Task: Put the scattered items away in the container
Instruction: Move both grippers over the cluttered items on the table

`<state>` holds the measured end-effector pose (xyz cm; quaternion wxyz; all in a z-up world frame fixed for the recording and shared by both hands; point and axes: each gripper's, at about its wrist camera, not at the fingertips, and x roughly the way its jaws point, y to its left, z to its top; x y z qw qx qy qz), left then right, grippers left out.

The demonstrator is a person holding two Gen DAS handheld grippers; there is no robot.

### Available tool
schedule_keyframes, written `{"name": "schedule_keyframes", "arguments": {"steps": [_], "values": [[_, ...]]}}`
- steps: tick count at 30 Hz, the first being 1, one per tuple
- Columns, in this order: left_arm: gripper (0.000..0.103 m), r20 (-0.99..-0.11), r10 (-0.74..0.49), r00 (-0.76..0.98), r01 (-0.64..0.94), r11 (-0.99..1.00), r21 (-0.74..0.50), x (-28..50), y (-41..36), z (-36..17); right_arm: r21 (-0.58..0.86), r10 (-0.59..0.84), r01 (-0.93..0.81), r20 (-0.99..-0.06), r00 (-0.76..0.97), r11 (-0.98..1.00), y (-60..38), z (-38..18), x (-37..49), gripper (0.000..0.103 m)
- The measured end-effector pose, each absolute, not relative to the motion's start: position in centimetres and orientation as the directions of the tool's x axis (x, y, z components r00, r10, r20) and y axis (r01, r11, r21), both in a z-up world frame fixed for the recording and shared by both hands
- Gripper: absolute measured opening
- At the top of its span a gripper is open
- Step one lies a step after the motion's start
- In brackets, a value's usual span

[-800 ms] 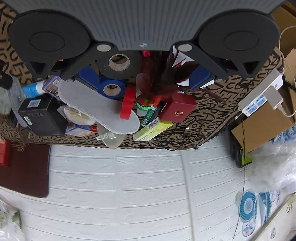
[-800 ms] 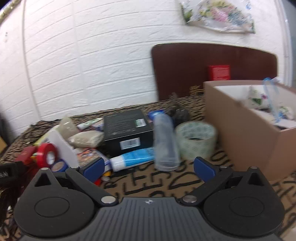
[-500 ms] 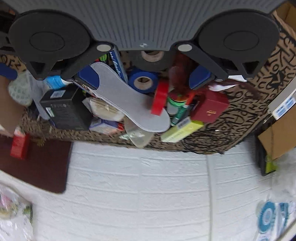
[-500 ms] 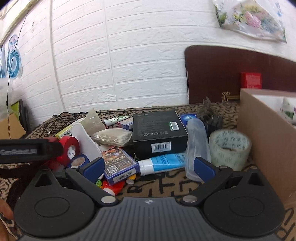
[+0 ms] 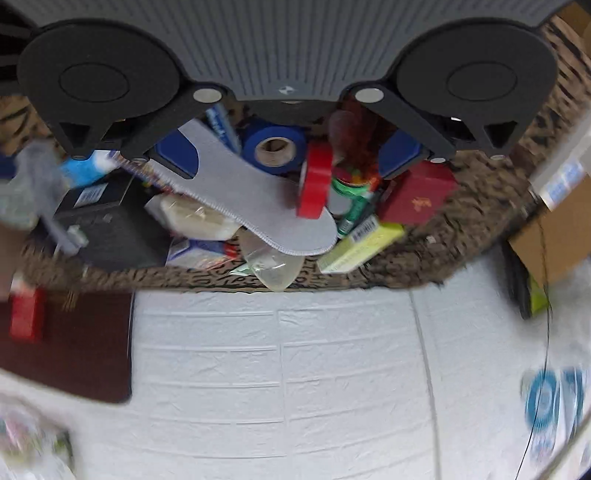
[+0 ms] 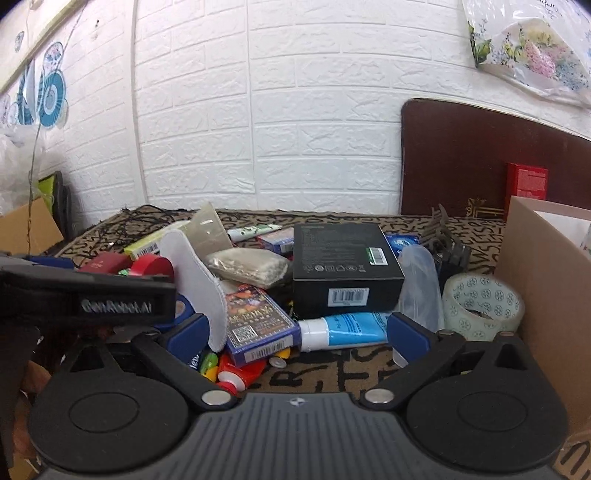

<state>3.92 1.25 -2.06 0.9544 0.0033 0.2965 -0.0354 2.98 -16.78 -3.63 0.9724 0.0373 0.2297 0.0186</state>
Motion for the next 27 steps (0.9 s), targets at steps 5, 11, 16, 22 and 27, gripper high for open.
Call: {"name": "schedule_keyframes", "arguments": {"steps": [5, 11, 16, 22, 27], "values": [[0.103, -0.590, -0.033, 0.807, -0.070, 0.986, -0.151, 4.9, 3.5, -2.6, 0.063, 0.087, -0.065, -0.452, 0.888, 0.996, -15.9, -3.8, 3.9, 0.103], [0.103, -0.596, 0.042, 0.802, -0.065, 0.998, -0.017, 5.2, 2.9, -2.2, 0.044, 0.099, -0.088, -0.449, 0.888, 0.995, -14.9, -4.0, 3.9, 0.103], [0.103, -0.559, 0.143, 0.817, -0.048, 0.982, 0.181, 5.4, 2.0, -2.1, 0.034, 0.111, -0.107, -0.449, 0.887, 0.994, -14.6, -4.0, 4.1, 0.103], [0.103, -0.586, 0.025, 0.810, 0.023, 0.997, 0.074, 6.4, 2.0, -1.4, 0.026, 0.149, -0.154, -0.442, 0.885, 0.988, -14.4, -3.7, 4.9, 0.103], [0.103, -0.616, 0.047, 0.786, -0.014, 0.998, 0.059, 8.8, 1.3, -1.4, 0.038, 0.189, -0.192, -0.448, 0.874, 0.981, -14.4, -3.6, 5.9, 0.103]]}}
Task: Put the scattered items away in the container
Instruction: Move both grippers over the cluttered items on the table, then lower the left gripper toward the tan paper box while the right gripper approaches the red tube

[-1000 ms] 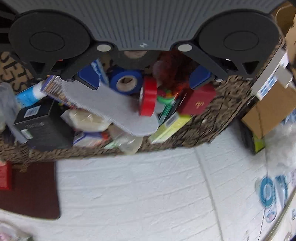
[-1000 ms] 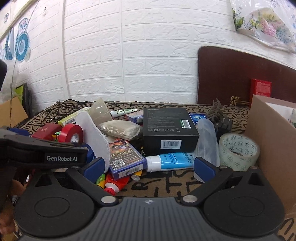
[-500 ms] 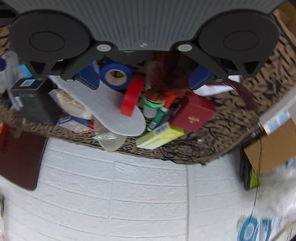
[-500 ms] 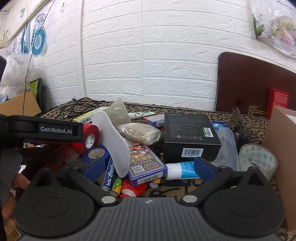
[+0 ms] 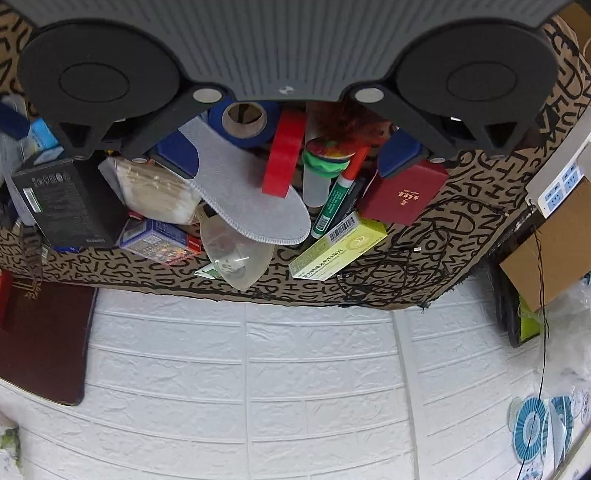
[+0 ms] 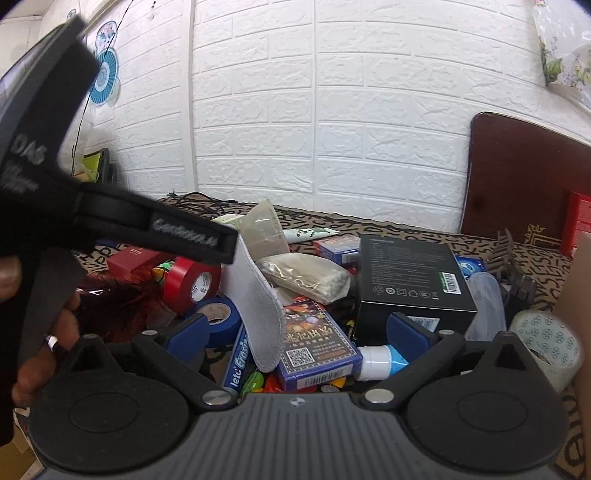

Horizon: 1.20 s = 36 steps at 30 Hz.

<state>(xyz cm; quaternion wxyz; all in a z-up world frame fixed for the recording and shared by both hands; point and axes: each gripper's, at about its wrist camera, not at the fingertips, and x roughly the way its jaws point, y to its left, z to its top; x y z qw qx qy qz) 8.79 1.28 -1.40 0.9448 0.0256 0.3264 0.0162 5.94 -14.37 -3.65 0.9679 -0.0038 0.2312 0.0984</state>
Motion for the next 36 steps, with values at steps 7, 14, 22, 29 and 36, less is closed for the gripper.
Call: {"name": "schedule_keyframes", "arguments": {"steps": [7, 14, 22, 29, 36], "values": [[0.103, -0.652, 0.137, 0.746, -0.106, 0.991, 0.088, 11.5, 0.6, -1.7, 0.043, 0.236, -0.245, -0.474, 0.848, 0.969, -14.2, -4.1, 8.0, 0.103], [0.077, -0.746, 0.192, 0.638, -0.175, 0.979, 0.103, 12.6, 1.7, -4.8, 0.064, 0.272, -0.281, -0.526, 0.806, 0.958, -14.1, -5.4, 9.2, 0.076], [0.079, -0.726, 0.137, 0.674, -0.156, 0.987, 0.041, 10.0, 4.1, -3.8, 0.042, 0.272, -0.292, -0.504, 0.820, 0.956, -14.4, -4.9, 5.2, 0.098], [0.085, -0.677, 0.124, 0.726, -0.078, 0.992, 0.098, 3.9, 4.8, -3.1, 0.047, 0.360, -0.399, -0.539, 0.761, 0.916, -12.3, -6.6, 1.9, 0.096], [0.085, -0.723, 0.059, 0.689, -0.029, 0.998, 0.053, 0.1, 6.0, -5.2, 0.008, 0.362, -0.440, -0.584, 0.727, 0.898, -8.9, -7.8, 0.8, 0.081]]}}
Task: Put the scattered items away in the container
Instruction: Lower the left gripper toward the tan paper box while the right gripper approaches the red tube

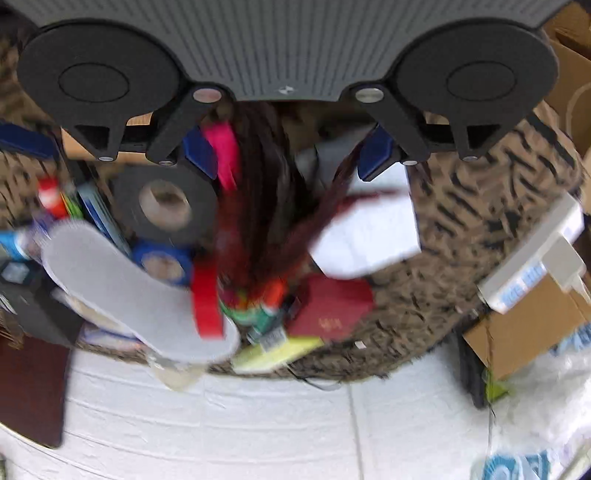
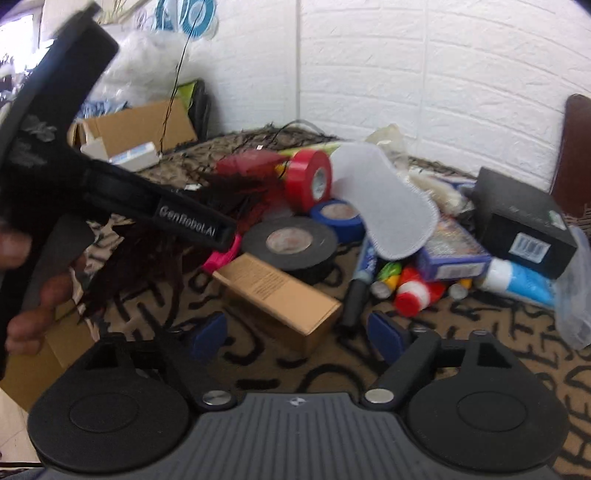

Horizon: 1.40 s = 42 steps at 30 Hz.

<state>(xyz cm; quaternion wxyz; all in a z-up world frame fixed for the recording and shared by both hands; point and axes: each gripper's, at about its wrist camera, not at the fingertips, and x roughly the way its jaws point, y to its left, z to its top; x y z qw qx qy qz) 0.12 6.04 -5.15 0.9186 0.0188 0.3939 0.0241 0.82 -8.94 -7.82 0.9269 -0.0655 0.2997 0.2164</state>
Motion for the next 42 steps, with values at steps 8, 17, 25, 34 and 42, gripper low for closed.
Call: {"name": "schedule_keyframes", "arguments": {"steps": [8, 17, 25, 34, 42], "values": [[0.085, -0.702, -0.004, 0.712, 0.097, 0.991, 0.094, 0.3, 3.5, -4.6, 0.002, 0.285, -0.346, -0.572, 0.769, 0.938, -10.0, -8.3, 1.5, 0.077], [0.085, -0.700, -0.100, 0.707, 0.154, 0.988, 0.014, 1.4, 3.8, -3.0, 0.039, 0.336, -0.383, -0.567, 0.752, 0.923, -12.4, -8.1, 2.0, 0.074], [0.096, -0.646, -0.181, 0.741, 0.265, 0.964, 0.034, -0.1, 1.1, -3.1, 0.010, 0.304, -0.365, -0.576, 0.759, 0.931, -13.8, -8.3, 1.4, 0.073], [0.100, -0.631, -0.175, 0.756, 0.249, 0.968, 0.030, 0.5, 1.0, -5.7, -0.056, 0.181, -0.257, -0.564, 0.806, 0.965, -15.2, -9.0, 1.9, 0.073], [0.094, -0.613, -0.237, 0.754, 0.360, 0.929, 0.084, 0.1, 2.2, -5.9, 0.035, 0.375, -0.431, -0.560, 0.739, 0.902, -15.1, -9.1, 1.6, 0.074]]}}
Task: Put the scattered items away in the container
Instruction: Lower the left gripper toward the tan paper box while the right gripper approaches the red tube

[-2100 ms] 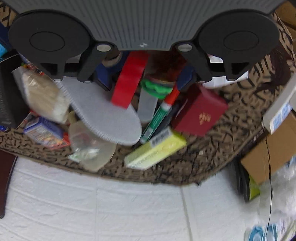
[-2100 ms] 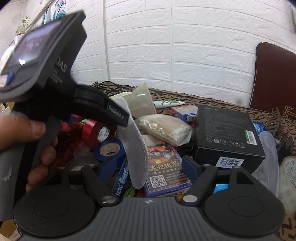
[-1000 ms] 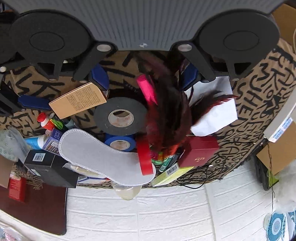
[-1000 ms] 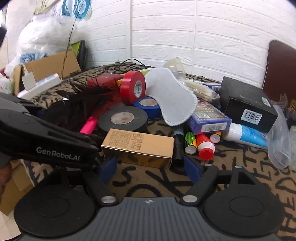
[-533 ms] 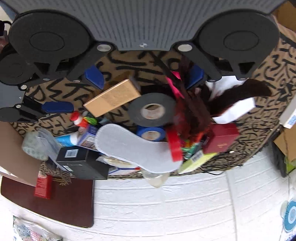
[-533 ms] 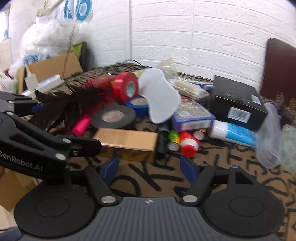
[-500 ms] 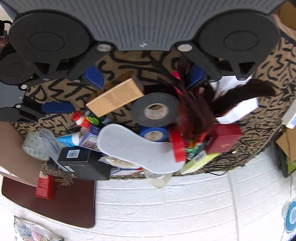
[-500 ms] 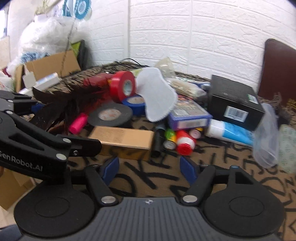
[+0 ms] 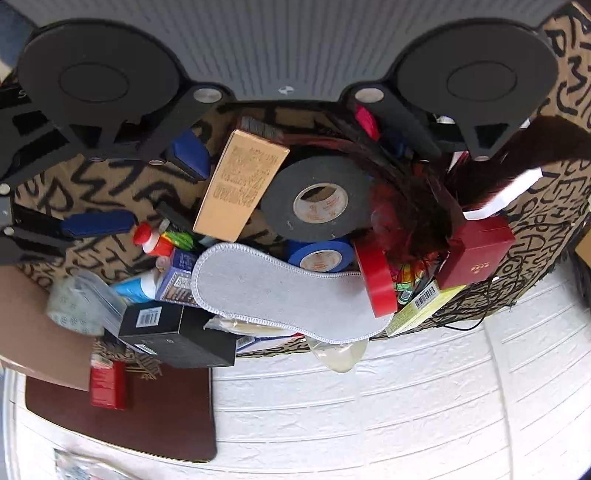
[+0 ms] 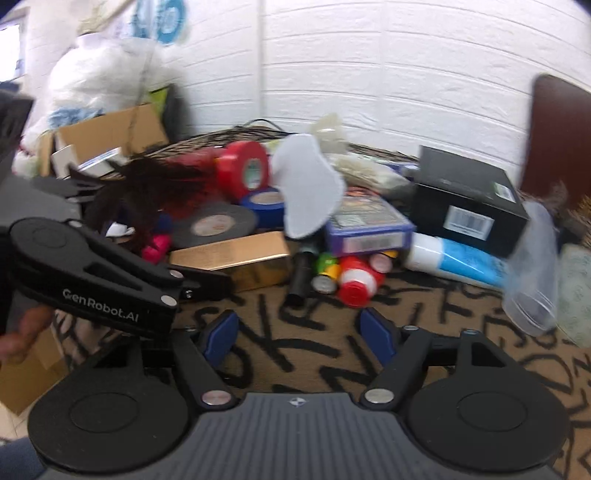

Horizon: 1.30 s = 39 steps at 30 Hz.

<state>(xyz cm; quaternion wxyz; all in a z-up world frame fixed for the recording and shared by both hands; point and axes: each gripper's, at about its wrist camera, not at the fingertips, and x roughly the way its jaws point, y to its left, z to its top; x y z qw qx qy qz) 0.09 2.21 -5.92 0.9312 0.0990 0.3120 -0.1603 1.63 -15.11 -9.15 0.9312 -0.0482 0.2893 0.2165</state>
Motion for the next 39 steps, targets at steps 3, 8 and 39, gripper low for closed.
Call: {"name": "schedule_keyframes", "arguments": {"steps": [3, 8, 39], "values": [[0.094, -0.607, -0.265, 0.749, 0.376, 0.925, 0.059, -0.1, 2.8, -5.9, 0.017, 0.374, -0.442, -0.561, 0.738, 0.897, -14.2, -9.1, 1.9, 0.075], [0.100, -0.610, -0.253, 0.751, 0.353, 0.934, 0.047, 0.8, 1.8, -5.8, -0.040, 0.255, -0.339, -0.577, 0.776, 0.940, -14.1, -9.0, 2.5, 0.086], [0.053, -0.640, -0.364, 0.677, 0.521, 0.851, 0.068, -2.3, 0.0, -5.9, -0.005, 0.188, -0.236, -0.589, 0.786, 0.972, -16.8, -9.3, 2.6, 0.087]]}}
